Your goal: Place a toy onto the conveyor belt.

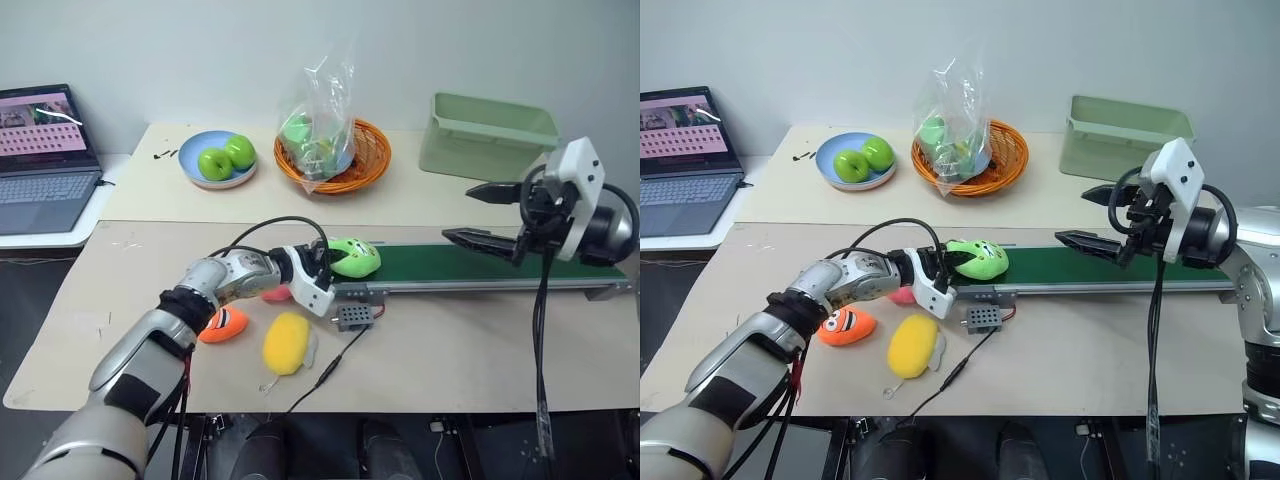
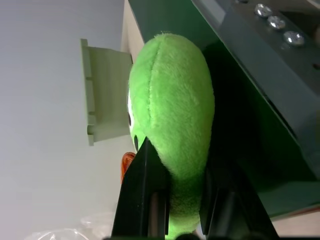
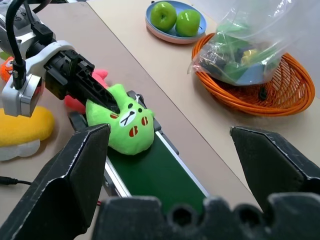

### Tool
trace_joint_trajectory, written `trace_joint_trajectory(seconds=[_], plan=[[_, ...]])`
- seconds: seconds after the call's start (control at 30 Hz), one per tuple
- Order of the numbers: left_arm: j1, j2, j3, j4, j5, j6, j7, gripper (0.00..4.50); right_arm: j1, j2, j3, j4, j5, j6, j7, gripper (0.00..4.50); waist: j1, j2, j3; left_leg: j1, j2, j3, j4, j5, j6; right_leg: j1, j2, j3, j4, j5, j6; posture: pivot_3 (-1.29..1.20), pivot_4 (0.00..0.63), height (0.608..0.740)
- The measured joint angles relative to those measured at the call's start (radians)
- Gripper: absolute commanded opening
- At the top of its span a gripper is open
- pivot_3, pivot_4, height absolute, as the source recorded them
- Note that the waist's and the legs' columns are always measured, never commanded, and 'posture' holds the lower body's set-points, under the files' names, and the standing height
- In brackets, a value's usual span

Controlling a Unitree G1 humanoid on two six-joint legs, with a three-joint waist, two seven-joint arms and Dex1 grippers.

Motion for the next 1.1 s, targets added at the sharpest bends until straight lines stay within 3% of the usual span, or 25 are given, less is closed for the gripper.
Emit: trace_joint_trajectory(seconds=[0.17,0.27,0.4,0.57,0.63,0.8,1.1], plan=[[-0.009,-0.003,0.035,0.009,-0.134,-0.033,-0.132,3.52,0.004,-0.002,-0.013,-0.002,0.006,0.002,-0.007,4.5,-0.002,0.0,0.0,0.0,0.0,0.0,0.0,0.0,0.0,0.0,0.0,0.0,0.0,0.0,0.0,0.0,0.15,0.74],[0.006,0.011,0.069,-0.057,-0.299,-0.017,-0.323,4.47,0.003,-0.002,-0.013,0.0,0.007,0.002,-0.015,4.5,-0.004,0.0,0.0,0.0,0.001,0.0,0.0,0.0,0.0,0.0,0.0,0.0,0.0,0.0,0.0,0.0,0.15,0.74],[0.143,0.086,0.087,-0.339,-0.666,0.211,-0.736,4.47,-0.015,-0.002,0.017,0.021,-0.004,-0.001,-0.015,4.5,-0.015,0.002,-0.001,0.0,0.001,0.0,0.0,0.0,0.0,0.0,0.0,0.001,0.0,0.0,0.0,0.0,0.15,0.74],[0.243,0.184,0.168,-0.63,-0.96,0.664,-0.967,4.47,-0.047,-0.001,0.031,0.039,-0.004,-0.009,-0.003,4.5,-0.024,0.002,0.0,0.0,0.002,-0.001,0.002,0.0,0.0,-0.001,0.001,0.001,0.002,0.0,0.0,0.0,0.15,0.74],[0.256,0.225,0.267,-0.726,-1.074,0.849,-0.984,4.47,-0.054,-0.001,0.043,0.044,-0.004,-0.014,0.007,4.5,-0.025,0.002,0.0,0.001,0.002,-0.001,0.003,0.0,0.001,0.0,0.001,0.001,0.001,-0.001,0.001,0.0,0.15,0.74],[0.292,0.24,0.415,-0.813,-1.194,1.092,-0.945,4.47,-0.079,0.001,0.065,0.071,-0.006,-0.023,0.023,4.5,-0.025,0.002,0.0,0.002,0.002,-0.001,0.003,0.0,0.001,0.0,0.001,0.001,0.001,-0.001,0.001,0.0,0.15,0.74],[0.409,0.331,0.648,-0.997,-1.35,1.358,-0.889,4.47,-0.118,0.006,0.104,0.129,-0.014,-0.06,0.08,4.5,-0.026,0.002,0.0,0.001,0.002,-0.001,0.003,0.0,0.001,0.0,0.001,0.001,0.001,-0.001,0.001,0.0,0.15,0.74]])
